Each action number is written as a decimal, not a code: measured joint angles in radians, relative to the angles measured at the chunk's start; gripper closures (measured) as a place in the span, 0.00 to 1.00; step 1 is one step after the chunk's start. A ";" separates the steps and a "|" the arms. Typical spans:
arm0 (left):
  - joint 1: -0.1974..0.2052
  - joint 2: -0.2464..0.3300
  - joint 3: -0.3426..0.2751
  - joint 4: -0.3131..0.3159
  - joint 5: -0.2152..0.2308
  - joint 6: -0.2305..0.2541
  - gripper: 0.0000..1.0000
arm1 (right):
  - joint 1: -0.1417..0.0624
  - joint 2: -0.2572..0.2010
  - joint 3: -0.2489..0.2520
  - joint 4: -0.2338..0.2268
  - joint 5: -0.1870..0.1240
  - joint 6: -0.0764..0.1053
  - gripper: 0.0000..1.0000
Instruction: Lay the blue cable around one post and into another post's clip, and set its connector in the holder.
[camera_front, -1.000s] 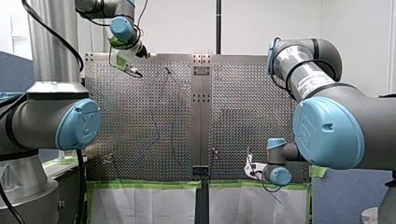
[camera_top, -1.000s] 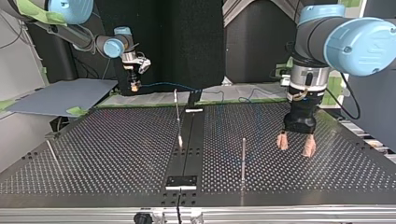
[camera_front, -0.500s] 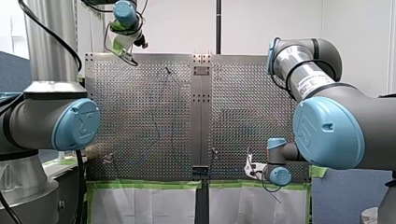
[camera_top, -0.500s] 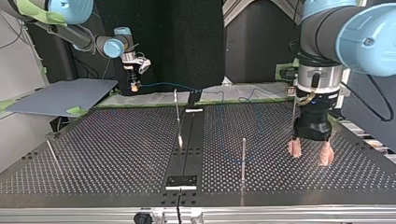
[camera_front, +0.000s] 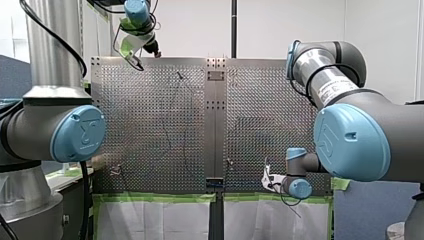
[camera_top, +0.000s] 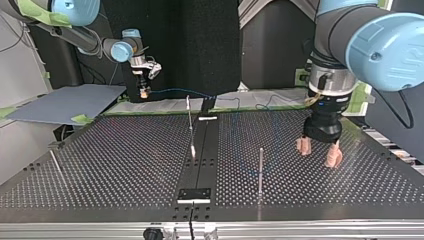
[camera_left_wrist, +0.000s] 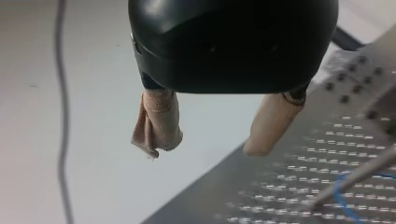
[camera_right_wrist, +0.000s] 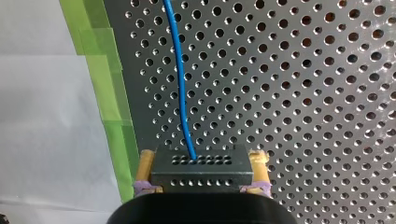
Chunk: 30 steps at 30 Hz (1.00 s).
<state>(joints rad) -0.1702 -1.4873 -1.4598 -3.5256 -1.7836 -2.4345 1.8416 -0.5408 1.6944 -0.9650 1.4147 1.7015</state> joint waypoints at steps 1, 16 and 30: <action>-0.003 -0.001 0.000 -0.005 0.004 0.009 0.00 | 0.000 0.000 0.000 0.000 0.000 0.000 1.00; -0.026 -0.004 0.001 -0.014 -0.003 0.172 0.00 | 0.000 0.000 0.000 0.000 0.003 0.000 1.00; -0.036 -0.003 0.000 -0.012 0.005 0.303 0.00 | 0.001 0.000 -0.004 0.006 0.003 0.000 1.00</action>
<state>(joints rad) -0.2059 -1.4908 -1.4594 -3.5376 -1.7787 -2.1319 1.8429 -0.5409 1.6902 -0.9595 1.4175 1.7016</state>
